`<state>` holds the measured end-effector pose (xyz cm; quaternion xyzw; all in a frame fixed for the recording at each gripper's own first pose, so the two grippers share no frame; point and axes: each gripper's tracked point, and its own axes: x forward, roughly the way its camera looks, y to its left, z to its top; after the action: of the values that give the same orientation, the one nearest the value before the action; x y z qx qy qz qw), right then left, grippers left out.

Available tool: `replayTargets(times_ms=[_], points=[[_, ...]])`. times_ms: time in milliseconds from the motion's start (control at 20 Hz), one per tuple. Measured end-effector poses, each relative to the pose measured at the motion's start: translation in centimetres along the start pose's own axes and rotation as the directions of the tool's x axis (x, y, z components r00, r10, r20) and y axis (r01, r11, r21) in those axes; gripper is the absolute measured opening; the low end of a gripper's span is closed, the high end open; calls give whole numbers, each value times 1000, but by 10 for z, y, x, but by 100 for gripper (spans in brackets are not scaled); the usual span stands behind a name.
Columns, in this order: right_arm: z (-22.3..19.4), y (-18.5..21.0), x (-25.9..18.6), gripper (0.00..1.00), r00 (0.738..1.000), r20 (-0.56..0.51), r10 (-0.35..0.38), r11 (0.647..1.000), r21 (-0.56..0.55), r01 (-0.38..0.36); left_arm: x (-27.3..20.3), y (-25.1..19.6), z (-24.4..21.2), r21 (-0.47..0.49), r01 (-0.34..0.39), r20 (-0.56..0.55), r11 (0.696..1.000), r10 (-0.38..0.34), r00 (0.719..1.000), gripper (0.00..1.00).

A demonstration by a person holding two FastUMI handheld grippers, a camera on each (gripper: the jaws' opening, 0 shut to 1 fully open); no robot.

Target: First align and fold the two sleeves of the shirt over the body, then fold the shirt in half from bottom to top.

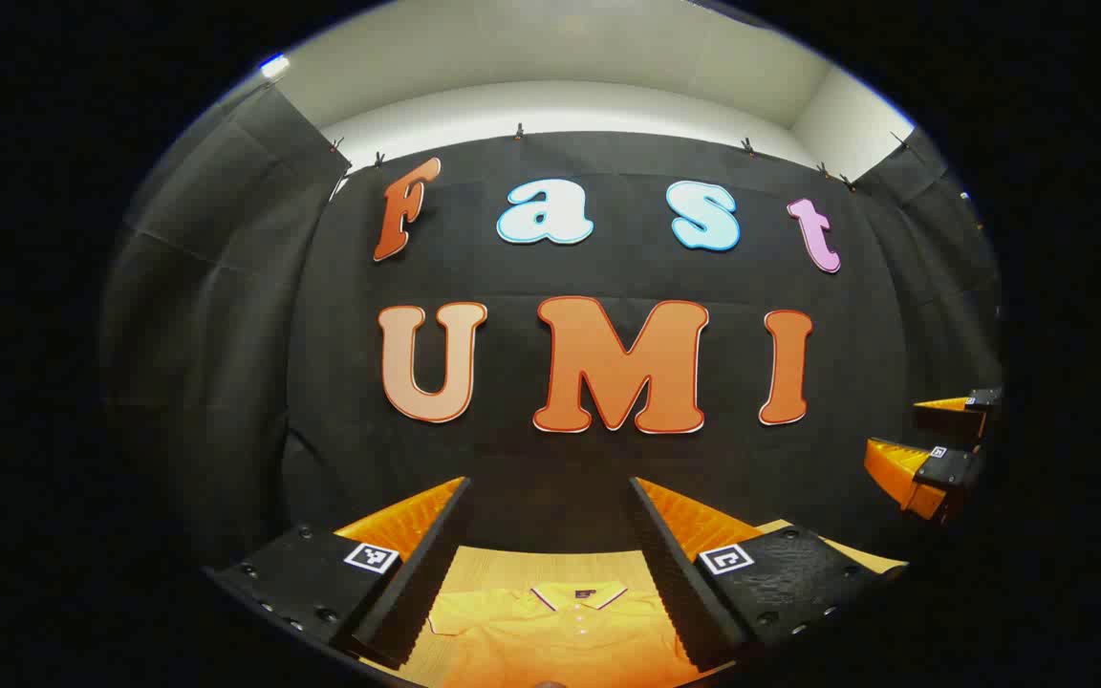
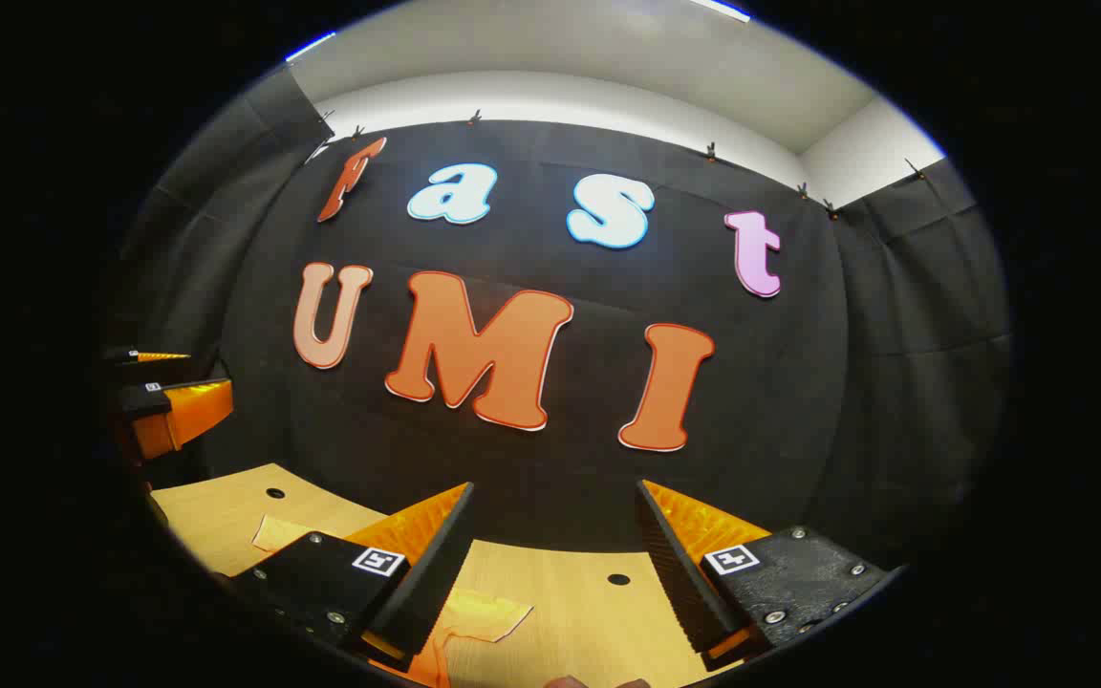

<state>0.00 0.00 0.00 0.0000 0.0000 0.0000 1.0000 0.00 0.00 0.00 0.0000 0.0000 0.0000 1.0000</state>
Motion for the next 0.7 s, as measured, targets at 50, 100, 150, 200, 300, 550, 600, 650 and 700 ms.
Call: replayTargets(times_ms=[50, 100, 150, 200, 300, 550, 600, 650, 700], points=[[-8, 6, 3, 98, 1000, -12, 28, 1000, 10, -28, 2, 1, -3, 1, -15, -3, 1000, 15, 1000, 98], [-15, 9, 4, 98, 999, -28, 45, 999, 14, -45, 1, 1, -5, -2, -27, -9, 1000, 27, 1000, 98], [-19, 10, 6, 98, 998, -35, 57, 998, 18, -57, 3, -1, -9, -5, -33, -19, 999, 32, 999, 98], [-22, 8, 8, 98, 998, -34, 60, 998, 21, -60, 3, -2, -11, 0, -41, -29, 999, 41, 999, 98], [-23, 9, 15, 98, 996, -34, 86, 996, 40, -85, 5, 1, -12, 29, -69, -31, 997, 69, 997, 98], [-30, 7, 22, 98, 993, -27, 119, 991, 68, -117, 1, -2, -25, 41, -107, -74, 993, 110, 991, 99], [-33, 7, 24, 98, 992, -28, 126, 990, 68, -124, 0, -3, -25, 47, -115, -76, 992, 118, 990, 96], [-34, 10, 25, 98, 989, -27, 144, 987, 77, -142, 0, -1, -25, 62, -129, -75, 990, 134, 988, 96], [-37, 13, 29, 98, 986, -38, 160, 983, 91, -156, -1, 1, -23, 71, -138, -74, 988, 143, 987, 98]])
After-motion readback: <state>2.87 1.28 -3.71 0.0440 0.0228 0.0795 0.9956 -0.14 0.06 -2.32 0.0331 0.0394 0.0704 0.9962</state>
